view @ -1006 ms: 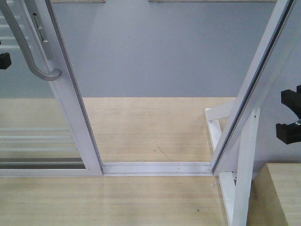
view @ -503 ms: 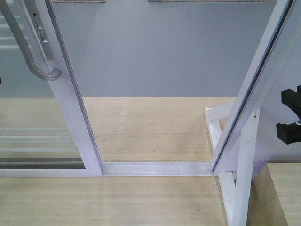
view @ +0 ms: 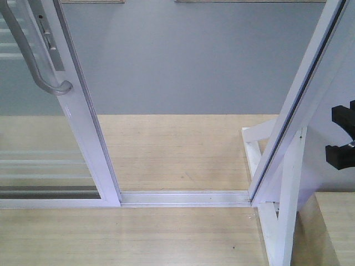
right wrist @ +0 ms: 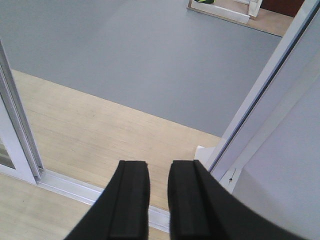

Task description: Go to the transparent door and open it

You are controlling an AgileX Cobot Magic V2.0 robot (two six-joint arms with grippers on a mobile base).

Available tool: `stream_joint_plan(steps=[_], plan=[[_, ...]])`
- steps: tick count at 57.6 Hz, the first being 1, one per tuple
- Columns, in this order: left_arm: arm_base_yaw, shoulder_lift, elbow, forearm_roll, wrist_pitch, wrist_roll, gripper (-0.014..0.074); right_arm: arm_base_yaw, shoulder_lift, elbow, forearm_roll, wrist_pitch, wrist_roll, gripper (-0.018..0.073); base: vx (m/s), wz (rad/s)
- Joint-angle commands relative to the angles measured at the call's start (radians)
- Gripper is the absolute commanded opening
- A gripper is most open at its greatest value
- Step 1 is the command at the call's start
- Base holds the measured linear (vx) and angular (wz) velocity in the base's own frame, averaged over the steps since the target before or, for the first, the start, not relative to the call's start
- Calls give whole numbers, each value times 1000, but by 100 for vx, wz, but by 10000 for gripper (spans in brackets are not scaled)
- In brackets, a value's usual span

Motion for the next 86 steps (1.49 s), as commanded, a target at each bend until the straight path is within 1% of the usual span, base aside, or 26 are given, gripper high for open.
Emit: stream_joint_plan(steps=[1, 3, 10, 19, 26, 27, 30, 33, 40, 86], plan=[[-6, -89, 42, 40, -89, -38, 42, -4, -1, -29, -22, -76, -1, 232, 0, 0], [-6, -136, 74, 37, -85, -61, -10, -4, -1, -29, -22, -76, -1, 232, 0, 0], [-6, -277, 155, 36, -46, -129, -9, -4, -1, -29, -22, -76, -1, 232, 0, 0], [-6, -434, 253, 36, 46, -129, -8, -4, -1, -29, -22, -76, -1, 232, 0, 0], [-6, -529, 357, 35, 48, -120, -6, -4, -1, -29, -22, -76, -1, 232, 0, 0], [-6, -528, 363, 35, 44, -120, -6, -4, 0, -29, -22, -76, -1, 232, 0, 0], [-6, -513, 355, 34, 124, -120, -6, -4, -1, -29, -22, -72, -1, 232, 0, 0], [-6, -511, 356, 33, 140, -120, -6, -4, -1, -29, -22, -72, -1, 232, 0, 0], [-6, -510, 357, 7, 136, -120, -6, -4, 0, -29, -22, -72, -1, 232, 0, 0], [-6, -510, 357, 9, 138, -120, -6, -4, -6, -29, -23, -67, -1, 232, 0, 0]])
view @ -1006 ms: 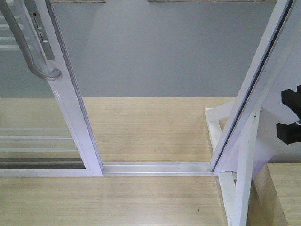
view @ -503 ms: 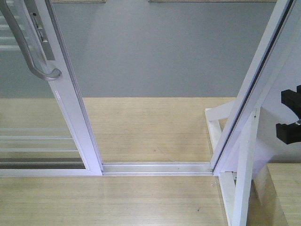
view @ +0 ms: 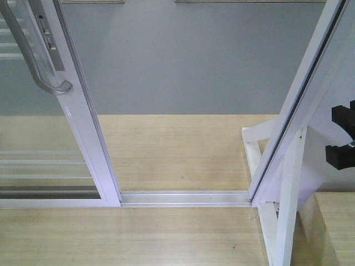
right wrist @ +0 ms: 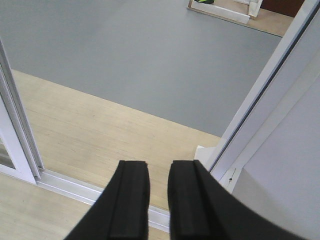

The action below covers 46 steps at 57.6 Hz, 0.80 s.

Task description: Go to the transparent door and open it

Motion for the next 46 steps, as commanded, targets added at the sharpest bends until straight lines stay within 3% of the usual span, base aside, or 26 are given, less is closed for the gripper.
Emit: stream_joint_plan(steps=[1, 14, 25, 34, 46], plan=[[-6, -4, 16, -10, -77, -2, -6, -4, -9, -29, -23, -68, -1, 232, 0, 0], [-6, -4, 16, -10, -77, -2, -6, -30, -110, -29, -48, -8, -1, 161, 0, 0], [-6, -4, 16, -10, -77, -2, -6, -277, -220, -22, 60, -1, -1, -7, 0, 0], [-6, -4, 16, -10, -77, -2, -6, -385, -334, 121, 71, -182, -4, -11, 0, 0], [-6, -4, 16, -10, -77, -2, -6, -401, -468, 440, 81, -519, -4, -8, 0, 0]])
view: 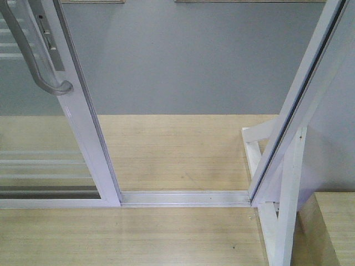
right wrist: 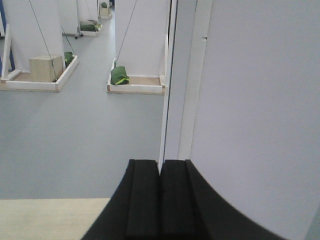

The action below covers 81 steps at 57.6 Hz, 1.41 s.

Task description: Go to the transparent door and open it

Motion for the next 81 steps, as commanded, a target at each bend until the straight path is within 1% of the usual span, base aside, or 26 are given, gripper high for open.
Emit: stream_joint_plan(steps=[1, 5, 9, 15, 18, 24, 81], plan=[[-6, -4, 16, -10, -78, -2, -6, -7, -38, 102, 9, -222, -4, -8, 0, 0], [-6, -4, 16, -10, -78, -2, -6, -7, -87, 191, 46, -265, -4, -7, 0, 0], [-6, -4, 16, -10, -78, -2, -6, -9, -155, 259, 69, -267, -4, -6, 0, 0], [-6, -4, 16, -10, -78, -2, -6, -9, -281, 341, 75, -263, -4, -6, 0, 0], [-6, -4, 15, -10, -77, -2, -6, -8, -305, 338, 75, -200, -4, -6, 0, 0], [-6, -5, 15, -10, -76, -2, -6, -3, -303, 339, 63, -172, -4, -6, 0, 0], [-6, -5, 15, -10, -75, -2, -6, -4, -302, 338, 75, -185, -4, -6, 0, 0]])
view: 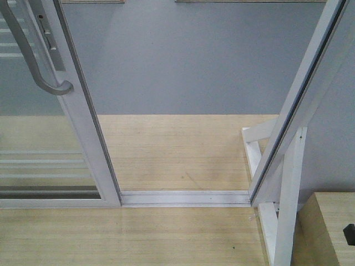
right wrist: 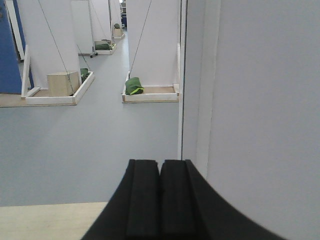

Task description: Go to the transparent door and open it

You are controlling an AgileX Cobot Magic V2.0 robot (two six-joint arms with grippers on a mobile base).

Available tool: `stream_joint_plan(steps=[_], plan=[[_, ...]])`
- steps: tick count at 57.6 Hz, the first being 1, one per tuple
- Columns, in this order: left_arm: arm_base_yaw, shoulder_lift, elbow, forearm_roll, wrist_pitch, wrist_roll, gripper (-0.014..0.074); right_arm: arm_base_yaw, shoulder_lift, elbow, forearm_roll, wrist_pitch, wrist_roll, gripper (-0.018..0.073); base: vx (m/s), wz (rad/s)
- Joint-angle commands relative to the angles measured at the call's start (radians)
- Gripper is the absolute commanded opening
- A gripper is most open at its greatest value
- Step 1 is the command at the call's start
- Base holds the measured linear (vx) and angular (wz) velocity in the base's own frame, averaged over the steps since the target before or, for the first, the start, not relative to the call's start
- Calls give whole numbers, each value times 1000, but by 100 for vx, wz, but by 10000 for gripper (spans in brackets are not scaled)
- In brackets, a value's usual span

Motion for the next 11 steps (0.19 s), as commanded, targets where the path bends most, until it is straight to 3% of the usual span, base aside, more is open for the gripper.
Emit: stream_joint_plan(steps=[1, 11], plan=[[-6, -5, 15, -10, -84, -2, -6, -2, -17, 5, -2, -85, -4, -6, 0, 0], [-6, -5, 15, -10, -84, -2, -6, -2, -17, 5, -2, -85, -4, -6, 0, 0]])
